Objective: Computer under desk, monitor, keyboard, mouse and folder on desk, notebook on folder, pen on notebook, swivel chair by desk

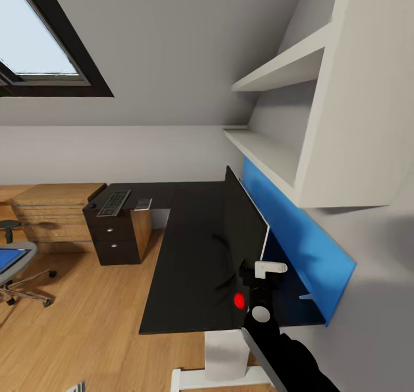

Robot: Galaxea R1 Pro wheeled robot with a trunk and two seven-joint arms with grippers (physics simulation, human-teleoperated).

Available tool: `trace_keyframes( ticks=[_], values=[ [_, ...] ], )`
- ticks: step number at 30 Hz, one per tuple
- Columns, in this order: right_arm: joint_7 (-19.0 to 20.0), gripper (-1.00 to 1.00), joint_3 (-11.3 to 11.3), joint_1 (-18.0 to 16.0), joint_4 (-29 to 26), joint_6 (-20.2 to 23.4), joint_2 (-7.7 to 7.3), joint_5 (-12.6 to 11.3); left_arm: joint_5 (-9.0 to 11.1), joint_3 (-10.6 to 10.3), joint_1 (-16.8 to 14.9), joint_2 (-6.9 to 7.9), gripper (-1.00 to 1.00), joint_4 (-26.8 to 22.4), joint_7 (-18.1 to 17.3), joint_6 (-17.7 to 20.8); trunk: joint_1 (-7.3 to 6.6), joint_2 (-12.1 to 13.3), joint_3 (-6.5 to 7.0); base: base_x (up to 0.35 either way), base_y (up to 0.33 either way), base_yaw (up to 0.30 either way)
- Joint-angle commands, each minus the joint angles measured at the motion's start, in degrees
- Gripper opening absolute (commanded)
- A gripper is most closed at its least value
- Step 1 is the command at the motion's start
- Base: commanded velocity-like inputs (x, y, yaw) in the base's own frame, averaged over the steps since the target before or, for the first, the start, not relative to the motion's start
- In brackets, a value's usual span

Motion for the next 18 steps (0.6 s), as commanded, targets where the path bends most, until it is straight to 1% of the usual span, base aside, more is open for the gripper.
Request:
trace_keyframes(
  ticks=[1, 8, 13, 18],
  values=[
    [-0.39, 1.00, 0.14, -0.10, -0.07, 0.48, -0.02, -0.13, 0.35, -0.02, 0.01, 0.02, 1.00, -0.16, 0.25, 0.27, 0.01, -0.12, -0.12, -0.186, -0.001, 0.000],
    [-0.39, 1.00, 0.16, -0.08, -0.03, 0.48, -0.02, -0.13, 0.33, -0.02, 0.01, 0.02, 1.00, -0.16, 0.25, 0.27, 0.01, -0.12, -0.12, -0.068, 0.000, 0.000],
    [-0.34, 1.00, 0.16, -0.10, 0.02, 0.48, -0.02, -0.11, 0.35, 0.03, 0.01, 0.02, 1.00, -0.16, 0.27, 0.29, 0.01, -0.12, -0.12, -0.228, 0.000, 0.000],
    [-0.35, 1.00, 0.16, -0.08, 0.00, 0.48, -0.02, -0.13, 0.34, 0.04, 0.01, 0.02, 1.00, -0.16, 0.26, 0.29, 0.01, -0.12, -0.12, -0.072, 0.000, 0.000]
  ],
)
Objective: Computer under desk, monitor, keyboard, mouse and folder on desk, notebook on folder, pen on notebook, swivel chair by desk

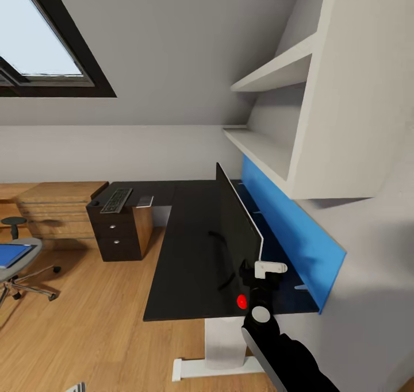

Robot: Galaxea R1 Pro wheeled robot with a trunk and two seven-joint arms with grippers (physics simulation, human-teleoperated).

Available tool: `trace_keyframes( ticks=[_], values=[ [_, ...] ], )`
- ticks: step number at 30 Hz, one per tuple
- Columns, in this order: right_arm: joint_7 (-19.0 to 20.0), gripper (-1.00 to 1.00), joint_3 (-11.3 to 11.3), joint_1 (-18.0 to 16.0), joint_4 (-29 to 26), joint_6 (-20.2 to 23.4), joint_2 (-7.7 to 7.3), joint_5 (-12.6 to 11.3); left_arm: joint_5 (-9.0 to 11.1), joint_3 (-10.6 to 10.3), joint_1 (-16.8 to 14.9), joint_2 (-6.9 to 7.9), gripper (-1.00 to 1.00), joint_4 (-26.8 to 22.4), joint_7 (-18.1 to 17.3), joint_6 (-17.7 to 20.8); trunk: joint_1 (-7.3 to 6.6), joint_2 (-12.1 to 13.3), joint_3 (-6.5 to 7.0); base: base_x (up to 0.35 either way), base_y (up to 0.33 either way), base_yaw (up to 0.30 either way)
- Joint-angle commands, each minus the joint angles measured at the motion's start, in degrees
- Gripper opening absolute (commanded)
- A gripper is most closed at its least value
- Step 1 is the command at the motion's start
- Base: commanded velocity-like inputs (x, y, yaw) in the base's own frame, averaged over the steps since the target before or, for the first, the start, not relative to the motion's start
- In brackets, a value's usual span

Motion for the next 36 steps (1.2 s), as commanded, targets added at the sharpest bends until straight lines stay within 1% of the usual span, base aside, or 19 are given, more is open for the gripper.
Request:
trace_keyframes(
  ticks=[1, 9, 16, 21, 25, 28, 33, 36],
  values=[
    [-0.36, 1.00, 0.14, -0.08, -0.06, 0.47, -0.02, -0.16, 0.36, -0.02, 0.01, 0.02, 1.00, -0.16, 0.25, 0.26, 0.03, -0.12, -0.12, -0.021, 0.000, 0.000],
    [-0.12, 1.00, 0.13, -0.10, 0.03, 0.47, -0.02, -0.15, 0.36, -0.02, 0.01, 0.02, 1.00, -0.16, 0.25, 0.26, 0.03, -0.12, -0.12, -0.018, 0.000, 0.000],
    [0.10, 1.00, 0.22, -0.10, 0.09, 0.39, -0.05, -0.16, 0.43, -0.02, 0.01, 0.02, 1.00, -0.16, 0.28, 0.26, 0.03, -0.12, -0.12, -0.153, 0.090, 0.000],
    [0.51, 1.00, 0.38, -0.08, 0.09, 0.33, -0.18, -0.27, 0.36, -0.02, 0.01, 0.02, 1.00, -0.16, 0.29, 0.26, 0.03, -0.12, -0.12, -0.019, 0.013, 0.000],
    [3.16, 1.00, 0.37, -0.10, 0.08, 0.30, -0.27, -0.19, 0.36, -0.02, 0.01, -0.04, 1.00, -0.16, 0.31, 0.26, 0.03, -0.12, -0.12, -0.003, 0.002, 0.000],
    [5.08, 1.00, 0.33, -0.09, 0.06, 0.06, -0.69, -0.17, 0.36, -0.02, 0.01, -0.06, 1.00, -0.16, 0.33, 0.26, 0.03, -0.12, -0.12, 0.000, 0.000, 0.000],
    [6.03, 1.00, 0.39, -0.10, 0.07, -2.16, -1.74, -0.33, 0.40, -0.07, 0.01, -0.07, 1.00, -0.16, 0.27, 0.23, 0.03, -0.12, -0.12, 0.048, 0.000, 0.000],
    [6.17, 1.00, 0.40, -0.10, 0.11, -2.73, -1.92, -0.38, 0.43, -0.10, 0.01, -0.07, 1.00, -0.16, 0.26, 0.21, 0.03, -0.12, -0.12, 0.228, 0.000, 0.000]
  ],
)
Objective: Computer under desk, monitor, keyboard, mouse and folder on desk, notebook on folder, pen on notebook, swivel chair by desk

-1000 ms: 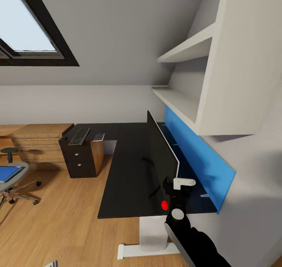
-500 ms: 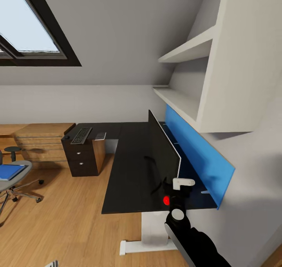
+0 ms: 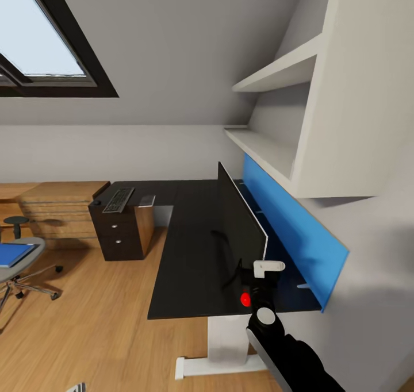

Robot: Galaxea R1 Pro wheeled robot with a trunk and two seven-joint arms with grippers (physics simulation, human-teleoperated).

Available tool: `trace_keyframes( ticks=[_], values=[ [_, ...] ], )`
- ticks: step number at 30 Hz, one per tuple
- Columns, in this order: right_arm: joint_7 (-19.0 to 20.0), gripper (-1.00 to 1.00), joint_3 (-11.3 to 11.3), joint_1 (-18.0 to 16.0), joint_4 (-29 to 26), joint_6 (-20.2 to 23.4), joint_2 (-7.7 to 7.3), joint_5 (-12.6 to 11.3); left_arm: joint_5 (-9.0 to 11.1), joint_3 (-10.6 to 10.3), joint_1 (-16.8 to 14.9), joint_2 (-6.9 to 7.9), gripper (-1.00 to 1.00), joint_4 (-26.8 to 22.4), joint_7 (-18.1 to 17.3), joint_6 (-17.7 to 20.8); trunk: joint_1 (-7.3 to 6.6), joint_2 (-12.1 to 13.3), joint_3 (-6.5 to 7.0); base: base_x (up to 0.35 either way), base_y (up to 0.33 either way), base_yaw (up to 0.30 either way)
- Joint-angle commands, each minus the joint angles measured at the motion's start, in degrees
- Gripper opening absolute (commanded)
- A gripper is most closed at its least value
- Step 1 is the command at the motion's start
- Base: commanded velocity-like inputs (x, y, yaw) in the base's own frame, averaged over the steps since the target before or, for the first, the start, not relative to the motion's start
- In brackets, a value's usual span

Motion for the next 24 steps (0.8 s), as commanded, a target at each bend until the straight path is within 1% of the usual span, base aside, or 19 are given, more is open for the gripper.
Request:
trace_keyframes(
  ticks=[1, 4, 8, 9, 11, 15, 20, 24],
  values=[
    [-0.39, 1.00, 0.24, -0.08, -0.08, 0.26, -0.11, -0.21, 0.34, -0.04, 0.01, 0.02, 1.00, -0.16, 0.25, 0.27, 0.06, -0.11, -0.11, 0.252, 0.000, 0.000],
    [-0.25, 1.00, 0.27, -0.09, -0.07, 0.10, -0.16, -0.22, 0.31, -0.04, 0.01, 0.02, 1.00, -0.16, 0.25, 0.28, 0.06, -0.11, -0.11, 0.179, 0.000, 0.000],
    [0.32, 1.00, 0.29, -0.11, -0.07, -0.10, -0.18, -0.18, 0.29, -0.05, 0.01, 0.02, 1.00, -0.16, 0.27, 0.30, 0.06, -0.11, -0.11, 0.077, 0.000, 0.000],
    [1.31, 1.00, 0.30, -0.08, -0.06, -0.27, -0.22, -0.09, 0.28, -0.05, 0.01, 0.02, 1.00, -0.16, 0.25, 0.31, 0.06, -0.11, -0.11, 0.012, 0.000, 0.000],
    [1.62, 1.00, 0.30, -0.08, -0.06, -0.30, -0.24, -0.03, 0.33, -0.05, 0.01, 0.02, 1.00, -0.16, 0.25, 0.32, 0.06, -0.11, -0.11, 0.039, 0.026, 0.000],
    [1.90, 1.00, 0.37, -0.08, -0.06, -0.33, -0.25, 0.03, 0.37, -0.08, 0.01, 0.02, 1.00, -0.16, 0.25, 0.31, 0.06, -0.11, -0.11, 0.102, 0.207, 0.000],
    [1.98, 1.00, 0.38, -0.09, -0.05, -0.33, -0.24, 0.03, 0.37, -0.05, 0.01, 0.02, 1.00, -0.16, 0.25, 0.32, 0.06, -0.11, -0.11, 0.017, 0.276, 0.000],
    [2.01, 1.00, 0.38, -0.09, -0.04, -0.33, -0.22, 0.05, 0.37, -0.05, 0.01, 0.02, 1.00, -0.16, 0.25, 0.32, 0.06, -0.11, -0.11, 0.003, 0.112, 0.000]
  ],
)
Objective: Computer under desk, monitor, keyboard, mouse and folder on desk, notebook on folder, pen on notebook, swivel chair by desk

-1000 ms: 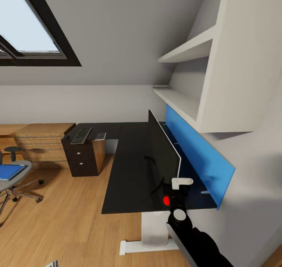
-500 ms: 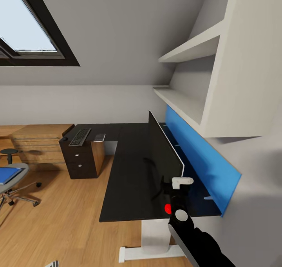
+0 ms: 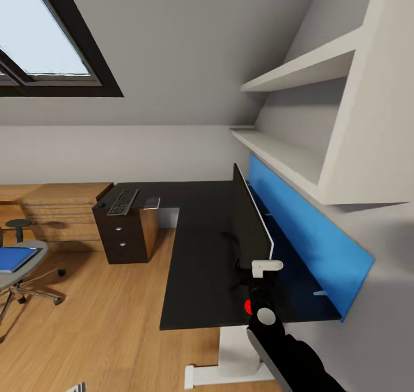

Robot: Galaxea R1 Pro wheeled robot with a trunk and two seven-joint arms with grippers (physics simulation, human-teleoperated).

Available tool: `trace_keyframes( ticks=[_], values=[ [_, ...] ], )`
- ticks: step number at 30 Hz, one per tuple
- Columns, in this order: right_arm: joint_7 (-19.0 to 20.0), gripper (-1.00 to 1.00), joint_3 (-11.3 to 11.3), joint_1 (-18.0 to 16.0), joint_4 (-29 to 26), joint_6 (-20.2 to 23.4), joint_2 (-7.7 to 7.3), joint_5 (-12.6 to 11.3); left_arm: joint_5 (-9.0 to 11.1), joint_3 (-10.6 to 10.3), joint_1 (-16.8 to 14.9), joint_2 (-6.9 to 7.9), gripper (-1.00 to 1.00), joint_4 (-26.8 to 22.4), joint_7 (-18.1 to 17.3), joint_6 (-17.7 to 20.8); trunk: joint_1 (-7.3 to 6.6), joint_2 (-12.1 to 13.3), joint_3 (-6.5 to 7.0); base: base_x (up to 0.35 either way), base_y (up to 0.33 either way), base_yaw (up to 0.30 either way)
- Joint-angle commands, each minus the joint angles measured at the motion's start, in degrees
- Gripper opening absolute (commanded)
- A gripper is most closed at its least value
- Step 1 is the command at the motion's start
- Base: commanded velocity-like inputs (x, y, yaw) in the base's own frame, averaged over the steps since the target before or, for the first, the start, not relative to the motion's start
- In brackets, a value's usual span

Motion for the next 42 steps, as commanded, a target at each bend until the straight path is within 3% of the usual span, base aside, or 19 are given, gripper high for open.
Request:
trace_keyframes(
  ticks=[1, 18, 42],
  values=[
    [-0.42, 1.00, 0.23, -0.08, -0.11, 0.39, -0.07, -0.16, 0.35, -0.04, 0.00, 0.02, 1.00, -0.15, 0.25, 0.26, 0.04, -0.12, -0.11, 0.001, 0.038, 0.000],
    [-0.42, 1.00, 0.15, -0.07, -0.04, 0.39, -0.07, -0.03, 0.32, -0.08, 0.00, 0.02, 1.00, -0.15, 0.25, 0.26, 0.04, -0.12, -0.11, 0.033, 0.038, 0.000],
    [-0.42, 1.00, 0.15, -0.07, -0.05, 0.39, -0.12, 0.02, 0.35, -0.04, 0.00, 0.02, 1.00, -0.15, 0.25, 0.26, 0.04, -0.12, -0.11, -0.017, -0.117, 0.000]
  ],
)
